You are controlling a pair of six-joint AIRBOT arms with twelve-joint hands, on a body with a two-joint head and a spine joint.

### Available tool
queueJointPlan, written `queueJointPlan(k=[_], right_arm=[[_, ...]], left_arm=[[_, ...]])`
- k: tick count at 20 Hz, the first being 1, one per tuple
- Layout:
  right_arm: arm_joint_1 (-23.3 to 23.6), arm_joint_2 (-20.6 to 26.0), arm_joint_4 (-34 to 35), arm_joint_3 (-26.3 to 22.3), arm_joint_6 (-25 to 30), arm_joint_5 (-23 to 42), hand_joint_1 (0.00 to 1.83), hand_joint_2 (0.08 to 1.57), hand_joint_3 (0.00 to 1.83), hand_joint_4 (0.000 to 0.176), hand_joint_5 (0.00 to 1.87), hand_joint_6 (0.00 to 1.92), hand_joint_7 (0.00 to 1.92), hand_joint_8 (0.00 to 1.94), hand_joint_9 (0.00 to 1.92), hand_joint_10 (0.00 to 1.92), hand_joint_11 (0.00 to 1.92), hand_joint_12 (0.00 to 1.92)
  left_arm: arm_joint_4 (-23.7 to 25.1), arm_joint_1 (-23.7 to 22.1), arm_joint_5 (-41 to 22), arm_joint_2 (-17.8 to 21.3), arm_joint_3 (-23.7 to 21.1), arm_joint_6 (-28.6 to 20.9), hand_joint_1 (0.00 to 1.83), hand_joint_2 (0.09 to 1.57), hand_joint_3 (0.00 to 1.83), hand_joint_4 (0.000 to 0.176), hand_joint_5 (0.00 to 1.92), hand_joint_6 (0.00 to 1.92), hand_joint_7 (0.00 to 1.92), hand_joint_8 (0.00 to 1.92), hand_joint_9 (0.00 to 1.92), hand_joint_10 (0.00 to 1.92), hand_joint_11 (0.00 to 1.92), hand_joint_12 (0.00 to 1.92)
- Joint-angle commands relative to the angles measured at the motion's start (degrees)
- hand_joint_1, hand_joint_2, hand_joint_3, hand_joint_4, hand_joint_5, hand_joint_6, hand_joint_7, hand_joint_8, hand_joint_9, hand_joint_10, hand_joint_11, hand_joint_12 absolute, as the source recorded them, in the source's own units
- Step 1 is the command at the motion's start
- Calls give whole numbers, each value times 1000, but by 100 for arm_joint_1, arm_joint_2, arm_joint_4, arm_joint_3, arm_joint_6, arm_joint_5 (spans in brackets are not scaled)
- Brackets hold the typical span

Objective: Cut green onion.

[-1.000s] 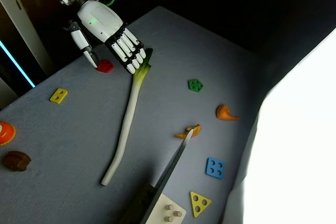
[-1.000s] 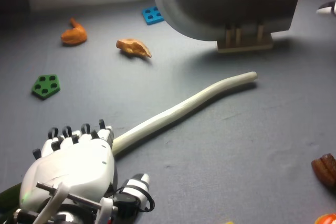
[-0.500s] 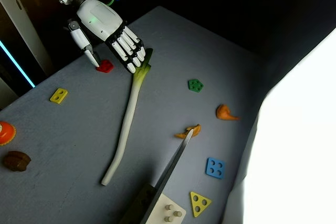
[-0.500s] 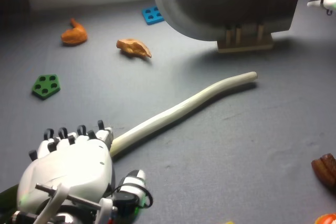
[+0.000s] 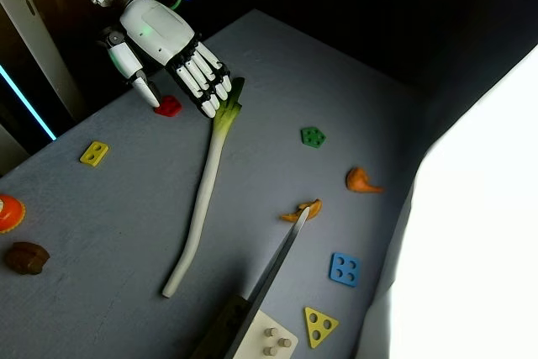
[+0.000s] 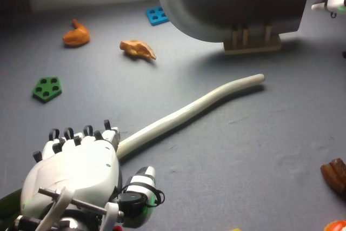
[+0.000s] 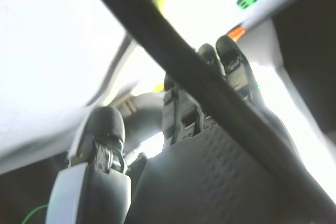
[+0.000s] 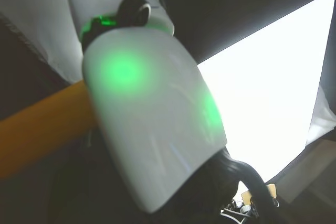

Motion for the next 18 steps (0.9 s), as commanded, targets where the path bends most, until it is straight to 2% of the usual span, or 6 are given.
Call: queueJointPlan(k=[1, 4, 8, 9, 11, 18], right_arm=[[38, 32, 43, 81, 71, 696, 1066, 984, 0, 0, 0, 0, 0, 0, 19, 8, 0, 0], [30, -16, 41, 153, 105, 707, 1101, 972, 0, 2, 0, 0, 30, 12, 51, 21, 0, 0], [0, -20, 40, 153, 176, 710, 1108, 977, 1, 0, 305, 270, 372, 231, 218, 471, 0, 901], [-3, -20, 40, 153, 193, 710, 1096, 1001, 4, 0, 195, 1100, 296, 948, 160, 1069, 0, 1303], [-8, -20, 40, 153, 258, 710, 1094, 1029, 8, 0, 244, 1702, 287, 1667, 210, 1706, 42, 1832], [-23, -18, 40, 152, 261, 710, 1254, 972, 0, 0, 964, 1921, 1127, 1941, 1243, 1921, 1379, 1921]], left_arm=[[461, -2, 357, -18, -21, -15, 401, 1341, 0, 27, 326, 22, 280, 2, 174, 7, 0, 536], [513, 59, 357, -20, -22, -15, 509, 1305, 0, 25, 310, 5, 292, 1, 185, 6, 0, 571], [517, 68, 356, -19, -30, -16, 591, 1280, 0, 35, 350, 12, 332, 7, 233, 19, 0, 706], [501, 49, 357, -22, -29, -16, 567, 1286, 0, 41, 355, 10, 343, 4, 223, 11, 0, 738], [448, 46, 363, -56, -16, -131, 566, 1280, 0, 46, 395, 26, 328, 0, 222, 9, 0, 736], [405, 45, 395, -121, 32, -157, 334, 1329, 5, 65, 302, 5, 324, 4, 224, 9, 0, 729]])
